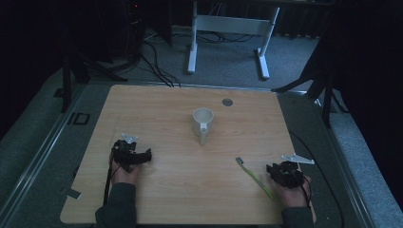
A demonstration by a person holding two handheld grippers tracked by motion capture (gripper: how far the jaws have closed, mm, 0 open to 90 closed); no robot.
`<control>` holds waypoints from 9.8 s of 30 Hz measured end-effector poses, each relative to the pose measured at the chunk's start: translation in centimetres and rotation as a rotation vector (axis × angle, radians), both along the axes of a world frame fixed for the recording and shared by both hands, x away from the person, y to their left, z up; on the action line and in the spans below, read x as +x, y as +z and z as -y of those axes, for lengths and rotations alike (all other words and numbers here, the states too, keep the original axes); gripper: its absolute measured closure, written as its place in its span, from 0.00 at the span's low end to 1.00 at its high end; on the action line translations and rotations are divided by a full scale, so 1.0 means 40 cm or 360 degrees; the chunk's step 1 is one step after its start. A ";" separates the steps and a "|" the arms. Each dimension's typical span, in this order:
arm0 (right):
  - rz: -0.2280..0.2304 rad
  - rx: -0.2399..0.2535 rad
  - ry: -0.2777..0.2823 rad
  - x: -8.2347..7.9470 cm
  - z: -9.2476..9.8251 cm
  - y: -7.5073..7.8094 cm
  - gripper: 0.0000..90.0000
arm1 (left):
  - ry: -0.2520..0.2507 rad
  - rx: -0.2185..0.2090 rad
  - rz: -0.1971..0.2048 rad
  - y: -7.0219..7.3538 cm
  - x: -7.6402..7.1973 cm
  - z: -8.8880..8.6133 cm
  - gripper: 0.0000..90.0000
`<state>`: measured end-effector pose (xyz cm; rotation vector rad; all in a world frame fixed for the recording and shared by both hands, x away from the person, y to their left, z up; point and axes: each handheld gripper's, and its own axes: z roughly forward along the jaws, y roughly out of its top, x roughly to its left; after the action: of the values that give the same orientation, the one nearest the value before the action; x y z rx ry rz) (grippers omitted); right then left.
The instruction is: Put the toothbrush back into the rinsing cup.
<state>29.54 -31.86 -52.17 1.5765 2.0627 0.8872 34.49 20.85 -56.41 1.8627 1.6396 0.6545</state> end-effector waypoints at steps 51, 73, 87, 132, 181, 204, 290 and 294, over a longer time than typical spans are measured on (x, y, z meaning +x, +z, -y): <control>-0.0212 -0.0100 0.0259 0.031 -0.027 0.058 0.75 | -0.0005 0.0002 -0.0002 0.000 0.000 0.002 0.08; -0.0286 -0.0131 0.0338 0.047 -0.057 0.068 0.76 | -0.0018 0.0000 0.0000 0.000 0.000 0.006 0.08; -0.0335 -0.0112 0.0375 0.061 -0.073 0.078 0.79 | -0.0012 -0.0003 0.0001 0.000 0.000 0.008 0.08; -0.0533 -0.0231 0.0546 0.107 -0.133 0.085 0.85 | -0.0012 -0.0004 0.0002 0.000 0.000 0.008 0.08; -0.0809 -0.0439 0.0711 0.151 -0.189 0.064 0.89 | -0.0013 -0.0004 0.0002 0.000 0.000 0.008 0.08; -0.0903 -0.0528 0.0752 0.159 -0.200 0.053 0.88 | -0.0014 -0.0002 0.0001 0.000 0.000 0.008 0.08; -0.0711 -0.0395 0.0665 0.179 -0.161 0.126 0.89 | -0.0013 -0.0003 0.0001 0.000 0.000 0.008 0.08; -0.0688 -0.0376 0.0655 0.180 -0.159 0.132 0.89 | -0.0013 -0.0004 0.0002 0.000 0.000 0.008 0.08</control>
<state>36.76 -25.52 -46.87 1.3233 2.7461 0.4175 34.50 20.52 -56.42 1.8657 1.6308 0.6496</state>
